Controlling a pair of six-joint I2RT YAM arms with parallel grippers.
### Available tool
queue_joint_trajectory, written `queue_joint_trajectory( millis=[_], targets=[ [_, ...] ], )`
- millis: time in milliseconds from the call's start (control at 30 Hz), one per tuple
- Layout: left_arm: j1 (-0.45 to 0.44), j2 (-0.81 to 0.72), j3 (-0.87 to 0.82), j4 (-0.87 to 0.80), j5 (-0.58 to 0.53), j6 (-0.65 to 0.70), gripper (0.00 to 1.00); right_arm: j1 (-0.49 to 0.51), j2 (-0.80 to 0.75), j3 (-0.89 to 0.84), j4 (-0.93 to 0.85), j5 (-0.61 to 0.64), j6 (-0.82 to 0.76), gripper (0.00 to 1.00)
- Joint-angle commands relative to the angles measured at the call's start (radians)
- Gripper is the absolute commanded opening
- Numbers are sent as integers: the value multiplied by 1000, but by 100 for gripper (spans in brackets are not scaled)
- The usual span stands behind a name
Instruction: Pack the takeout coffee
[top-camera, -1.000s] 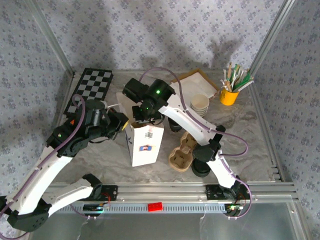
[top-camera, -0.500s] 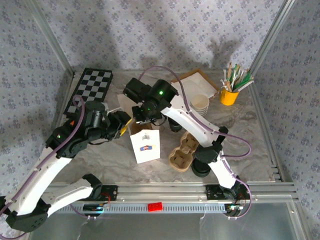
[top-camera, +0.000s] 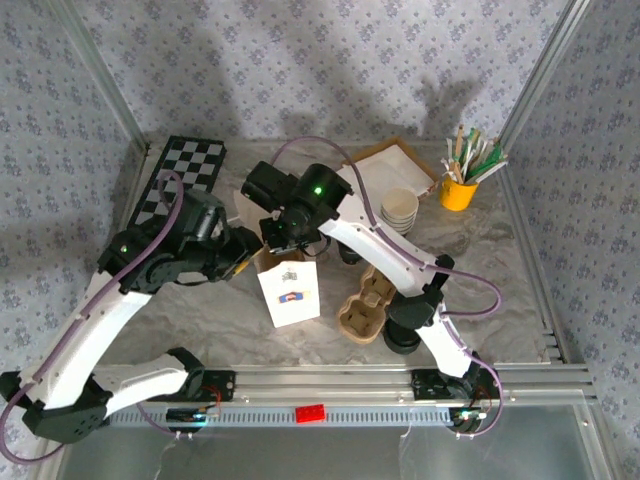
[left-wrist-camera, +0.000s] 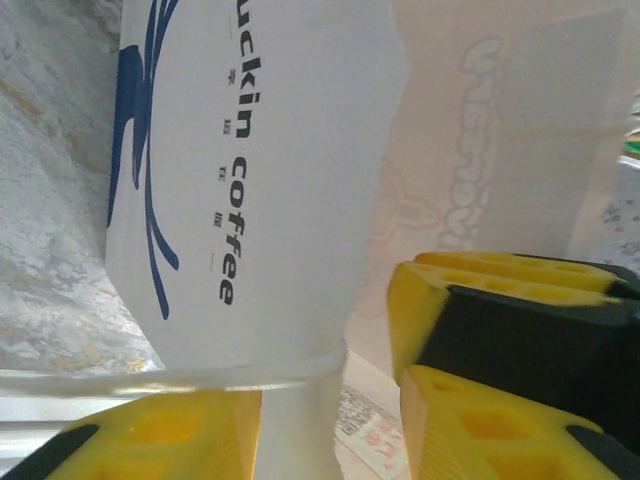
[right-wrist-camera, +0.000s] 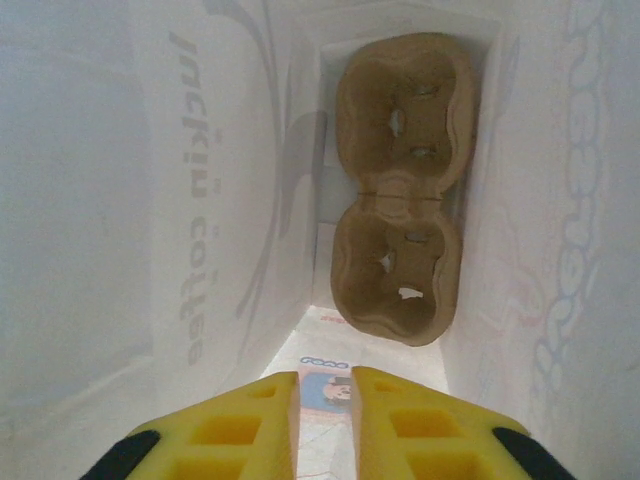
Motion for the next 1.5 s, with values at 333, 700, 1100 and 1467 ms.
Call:
queue_joint_trajectory(
  millis=[333, 700, 1100, 1467],
  targets=[
    [-11, 13, 3, 103, 60, 48, 10, 8, 26, 38, 59, -62, 0, 4],
    [-18, -6, -21, 156, 81, 20, 1, -28, 35, -17, 102, -122, 3, 0],
    [-22, -29, -43, 109, 72, 4, 0, -69, 7, -149, 149, -96, -5, 0],
    [-46, -19, -39, 111, 50, -6, 0, -57, 45, -164, 104, 49, -37, 0]
  ],
)
